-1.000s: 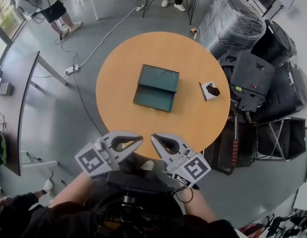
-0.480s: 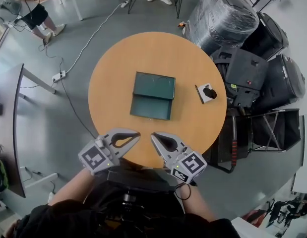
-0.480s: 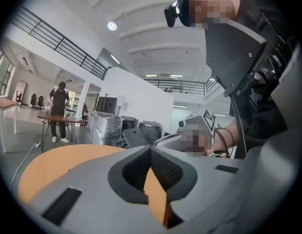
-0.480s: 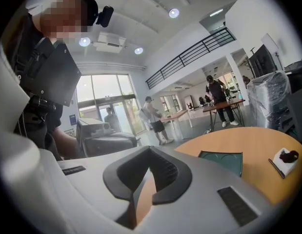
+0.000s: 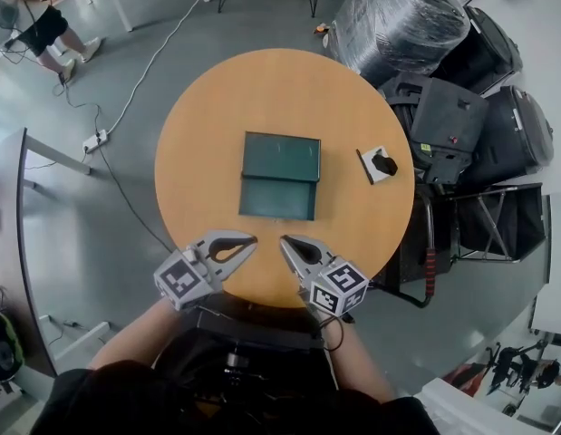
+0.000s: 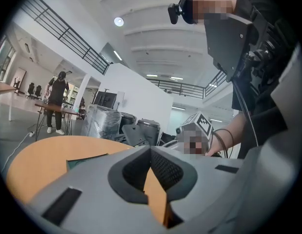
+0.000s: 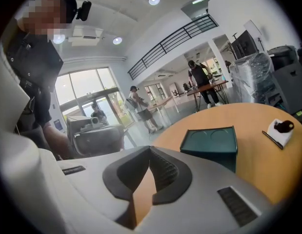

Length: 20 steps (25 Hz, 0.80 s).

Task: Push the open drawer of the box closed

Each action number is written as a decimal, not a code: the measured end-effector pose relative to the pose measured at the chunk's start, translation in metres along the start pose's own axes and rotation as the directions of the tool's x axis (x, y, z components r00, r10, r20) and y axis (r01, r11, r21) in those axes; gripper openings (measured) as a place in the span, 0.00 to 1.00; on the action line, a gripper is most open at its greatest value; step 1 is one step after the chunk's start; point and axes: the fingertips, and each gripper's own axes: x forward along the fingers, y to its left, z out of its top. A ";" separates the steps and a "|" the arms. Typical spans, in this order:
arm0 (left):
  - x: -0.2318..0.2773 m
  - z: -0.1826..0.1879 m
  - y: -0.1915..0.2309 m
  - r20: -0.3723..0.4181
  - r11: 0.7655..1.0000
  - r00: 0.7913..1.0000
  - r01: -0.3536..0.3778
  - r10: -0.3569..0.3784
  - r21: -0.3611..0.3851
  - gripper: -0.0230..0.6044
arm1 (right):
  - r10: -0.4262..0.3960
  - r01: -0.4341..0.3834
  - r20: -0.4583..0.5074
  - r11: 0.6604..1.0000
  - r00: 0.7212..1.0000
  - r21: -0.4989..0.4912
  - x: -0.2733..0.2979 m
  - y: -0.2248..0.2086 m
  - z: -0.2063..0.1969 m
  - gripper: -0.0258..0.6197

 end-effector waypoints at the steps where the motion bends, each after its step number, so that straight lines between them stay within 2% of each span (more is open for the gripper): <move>1: 0.003 -0.005 0.002 0.000 1.000 1.000 0.002 -0.002 -0.011 0.06 | -0.002 0.002 -0.013 1.000 1.000 0.019 0.003 -0.007 -0.007 0.05; 4: 0.015 -0.022 0.013 -0.006 0.999 1.000 -0.008 0.008 -0.039 0.06 | -0.010 0.015 -0.069 0.997 0.998 0.078 0.014 -0.033 -0.032 0.07; 8: 0.029 -0.049 0.031 -0.053 0.996 0.997 -0.051 0.047 -0.069 0.06 | -0.006 0.035 -0.148 0.980 0.989 0.196 0.027 -0.067 -0.069 0.09; 13: 0.049 -0.079 0.042 -0.075 0.996 0.995 -0.075 0.071 -0.051 0.06 | 0.000 0.082 -0.244 0.942 0.970 0.325 0.044 -0.105 -0.111 0.12; 20: 0.070 -0.116 0.049 -0.101 0.992 0.991 -0.093 0.085 -0.080 0.06 | -0.007 0.159 -0.365 0.907 0.931 0.390 0.070 -0.144 -0.160 0.19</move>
